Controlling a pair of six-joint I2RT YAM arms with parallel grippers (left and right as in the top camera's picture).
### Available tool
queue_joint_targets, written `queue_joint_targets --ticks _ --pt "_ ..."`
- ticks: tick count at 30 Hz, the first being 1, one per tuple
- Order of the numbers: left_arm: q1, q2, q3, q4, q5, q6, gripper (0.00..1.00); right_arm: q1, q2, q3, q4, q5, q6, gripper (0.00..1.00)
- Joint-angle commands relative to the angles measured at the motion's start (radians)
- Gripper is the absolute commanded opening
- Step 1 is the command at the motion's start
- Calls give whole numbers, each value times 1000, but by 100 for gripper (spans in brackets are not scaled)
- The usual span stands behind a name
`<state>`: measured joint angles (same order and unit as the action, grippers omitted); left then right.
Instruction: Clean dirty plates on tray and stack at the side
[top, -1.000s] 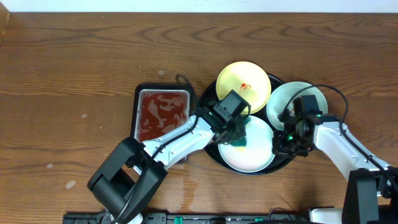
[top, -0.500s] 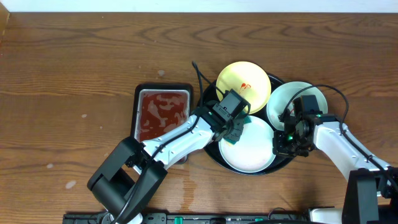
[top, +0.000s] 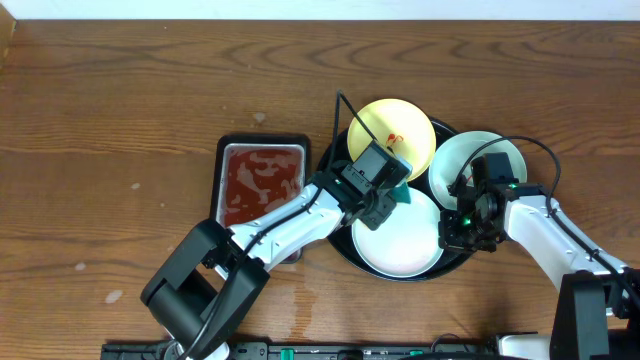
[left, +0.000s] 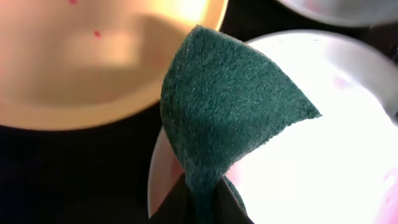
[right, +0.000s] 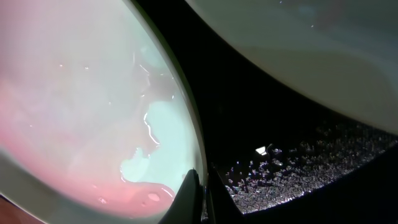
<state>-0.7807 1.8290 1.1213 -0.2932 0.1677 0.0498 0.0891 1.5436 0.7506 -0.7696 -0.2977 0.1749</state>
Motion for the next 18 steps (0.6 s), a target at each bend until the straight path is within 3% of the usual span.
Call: queue_joint_targets --ticks 1,8,11,15,18 --pt "5 14 -3 -16 66 55 7 -1 7 -4 -8 12 -11 1" --pt "5 14 -3 -4 316 82 8 -1 7 -4 -9 12 -11 1" --pt "5 14 -3 -4 307 108 7 -1 7 -4 -9 12 -11 1" --pt "5 14 -3 -5 134 106 8 -1 7 -4 -13 12 -11 1" --pt "5 14 -3 -3 100 107 7 -1 7 -4 -13 12 -11 1"
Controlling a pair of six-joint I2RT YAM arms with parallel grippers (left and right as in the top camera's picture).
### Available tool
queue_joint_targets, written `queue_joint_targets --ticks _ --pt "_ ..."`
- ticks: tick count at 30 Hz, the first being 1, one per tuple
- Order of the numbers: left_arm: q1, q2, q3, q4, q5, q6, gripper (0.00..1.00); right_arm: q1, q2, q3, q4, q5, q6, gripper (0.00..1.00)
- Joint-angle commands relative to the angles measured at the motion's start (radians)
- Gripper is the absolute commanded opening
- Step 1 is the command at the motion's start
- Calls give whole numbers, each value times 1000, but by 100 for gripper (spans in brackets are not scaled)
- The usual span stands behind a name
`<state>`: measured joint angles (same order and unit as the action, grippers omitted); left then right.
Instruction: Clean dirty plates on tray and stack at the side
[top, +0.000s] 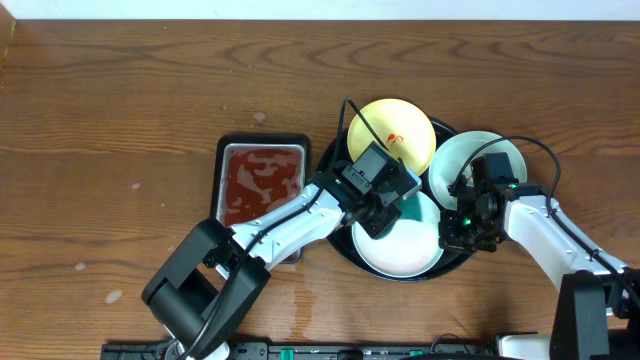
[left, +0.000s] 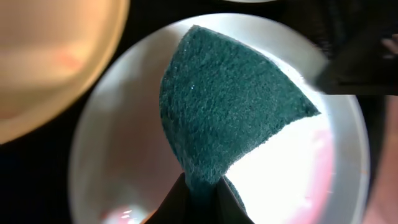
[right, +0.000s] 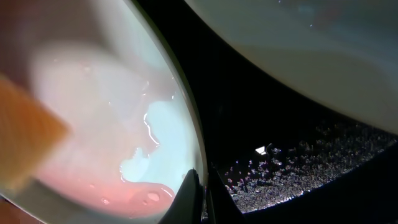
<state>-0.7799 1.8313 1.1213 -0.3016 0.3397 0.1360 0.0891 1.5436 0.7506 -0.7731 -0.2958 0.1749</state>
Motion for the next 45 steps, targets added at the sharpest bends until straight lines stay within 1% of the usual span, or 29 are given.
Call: queue_joint_targets --ticks 1,11,14,17,20,24,26,31,36,41,43,45 --pt "5 13 -3 8 -72 21 8 -1 7 -4 -10 10 -11 1" --pt "11 80 -3 9 -74 16 7 -1 7 -4 -23 10 -11 1" --pt "26 81 -3 -8 -172 -71 7 -1 7 -4 -24 10 -11 1" --pt "42 69 -3 -55 -270 -148 7 -1 7 -4 -23 10 -11 1" --pt "51 46 -3 -106 -304 -198 7 -1 7 -4 -21 11 -12 1" --pt "50 -15 -3 -147 -303 -202 7 -1 7 -4 -20 11 -12 1" --pt "43 -60 -3 -160 -292 -225 7 -1 7 -4 -20 11 -12 1" --pt "19 -182 -3 -168 -163 -225 8 -1 7 -4 -12 11 -12 1" --pt "18 -269 -3 -190 -178 -277 7 -1 7 -4 -8 10 -11 1" --pt "24 -307 -3 -194 -180 -292 7 -1 7 -4 -7 10 -11 1" --pt "24 -301 -3 -172 -178 -347 7 -1 7 -4 -5 10 -11 1" --pt "18 -287 -3 -143 -165 -361 7 -1 7 -4 -4 10 -11 1"
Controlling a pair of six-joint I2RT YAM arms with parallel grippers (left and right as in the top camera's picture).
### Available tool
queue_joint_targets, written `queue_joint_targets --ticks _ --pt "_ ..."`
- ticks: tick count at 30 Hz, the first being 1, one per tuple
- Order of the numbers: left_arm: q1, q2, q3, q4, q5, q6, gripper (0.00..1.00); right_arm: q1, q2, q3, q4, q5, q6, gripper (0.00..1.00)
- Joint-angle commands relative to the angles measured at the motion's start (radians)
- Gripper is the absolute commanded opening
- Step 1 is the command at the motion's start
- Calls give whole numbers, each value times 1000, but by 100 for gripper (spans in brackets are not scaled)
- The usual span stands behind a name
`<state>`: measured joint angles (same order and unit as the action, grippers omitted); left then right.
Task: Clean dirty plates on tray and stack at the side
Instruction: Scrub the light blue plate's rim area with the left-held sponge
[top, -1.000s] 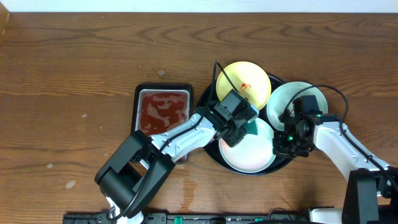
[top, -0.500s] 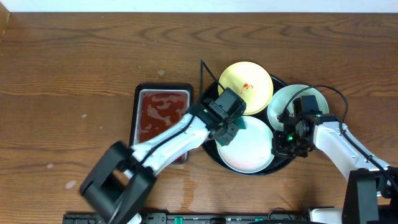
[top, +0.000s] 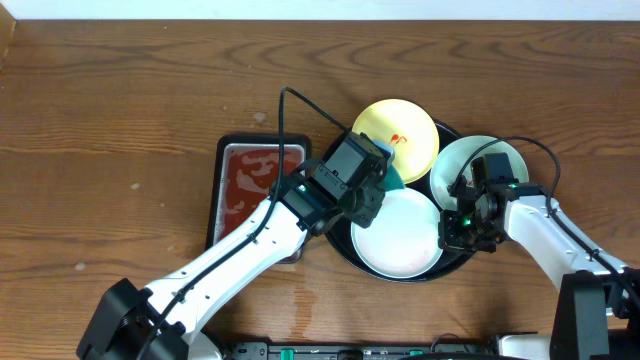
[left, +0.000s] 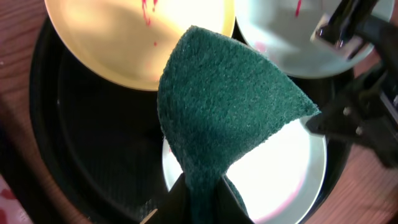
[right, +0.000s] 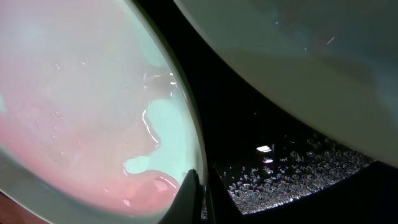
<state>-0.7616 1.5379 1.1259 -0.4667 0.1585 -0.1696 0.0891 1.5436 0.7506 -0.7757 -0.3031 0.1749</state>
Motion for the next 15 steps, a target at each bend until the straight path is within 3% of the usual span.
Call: queue_joint_targets --ticks 1,4,8,15 --pt "-6 17 -8 39 18 -48 8 -1 7 -4 -2 18 -11 1" --pt "-27 59 -8 91 50 32 7 -1 7 -4 -2 18 -11 1" --pt "-54 142 -8 145 195 204 7 -1 7 -4 -5 18 -11 1" --pt "-60 295 -8 143 170 413 7 -1 7 -4 -11 18 -12 1"
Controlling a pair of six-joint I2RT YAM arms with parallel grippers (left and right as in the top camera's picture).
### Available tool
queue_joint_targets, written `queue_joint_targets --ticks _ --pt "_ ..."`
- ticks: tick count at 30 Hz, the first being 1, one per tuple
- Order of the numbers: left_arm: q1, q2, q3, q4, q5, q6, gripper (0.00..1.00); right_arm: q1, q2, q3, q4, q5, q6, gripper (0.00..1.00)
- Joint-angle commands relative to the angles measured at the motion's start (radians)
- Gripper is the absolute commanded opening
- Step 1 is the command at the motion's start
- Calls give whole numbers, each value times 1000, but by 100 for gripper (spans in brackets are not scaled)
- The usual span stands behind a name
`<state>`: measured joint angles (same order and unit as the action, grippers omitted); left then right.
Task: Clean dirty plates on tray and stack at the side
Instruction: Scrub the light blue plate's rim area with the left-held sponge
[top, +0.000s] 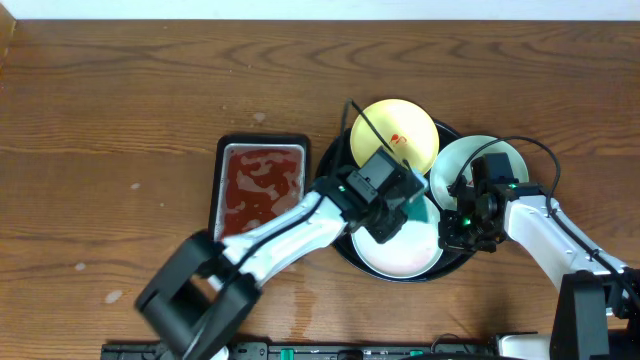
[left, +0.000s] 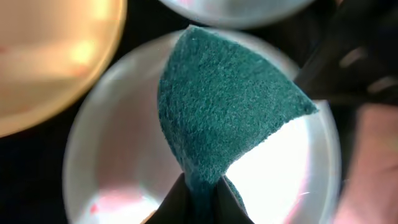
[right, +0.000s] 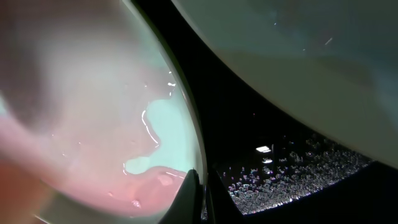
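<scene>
A white plate (top: 396, 250), smeared pink, lies at the front of the round black tray (top: 340, 245). My left gripper (left: 200, 194) is shut on a dark green scouring pad (left: 230, 112), held low over that plate (left: 112, 168); in the overhead view the pad (top: 419, 209) is over the plate's far right part. My right gripper (right: 200, 198) is shut on the white plate's rim (right: 186, 124) at its right edge, where pink liquid pools. A yellow plate (top: 394, 128) with red specks and a pale green plate (top: 468, 160) lie at the tray's back.
A black rectangular pan (top: 262, 183) of red sauce sits left of the tray. The right arm (top: 545, 235) reaches in from the lower right. The brown wooden table (top: 120, 120) spreads to the left and back.
My left gripper with the pad was raised above the tray's left side, showing all three plates; now it is low over the white plate, further right. The right gripper stays clamped on the rim.
The pad first hung at the white plate's far edge by the yellow plate, then sat low over the white plate. Later it was lifted high over the tray, and now it is low over the white plate again. My right gripper held the rim throughout.
</scene>
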<state>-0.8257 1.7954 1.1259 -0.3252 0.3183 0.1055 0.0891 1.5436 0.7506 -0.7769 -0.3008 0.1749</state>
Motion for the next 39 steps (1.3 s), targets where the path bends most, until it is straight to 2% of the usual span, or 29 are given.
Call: queue_joint_targets --ticks 1,4,14,18,23,30,39 --pt "4 58 -8 2 -13 157 7 -1 7 -4 -10 15 -12 1" --pt "5 92 -8 2 -63 201 8 -1 7 -4 -13 15 -12 1" --pt "5 112 -8 9 -76 408 7 -1 7 -4 -24 15 -12 1" --pt "6 112 -8 64 -179 418 7 -1 7 -4 -28 15 -11 1" --pt "30 113 -8 96 -185 410 8 -1 7 -4 -34 15 -11 1" --pt "100 113 -9 87 -175 272 7 -1 7 -4 -35 15 -11 1" --pt "116 113 -9 -45 -173 -51 8 -1 7 -4 -33 15 -12 1"
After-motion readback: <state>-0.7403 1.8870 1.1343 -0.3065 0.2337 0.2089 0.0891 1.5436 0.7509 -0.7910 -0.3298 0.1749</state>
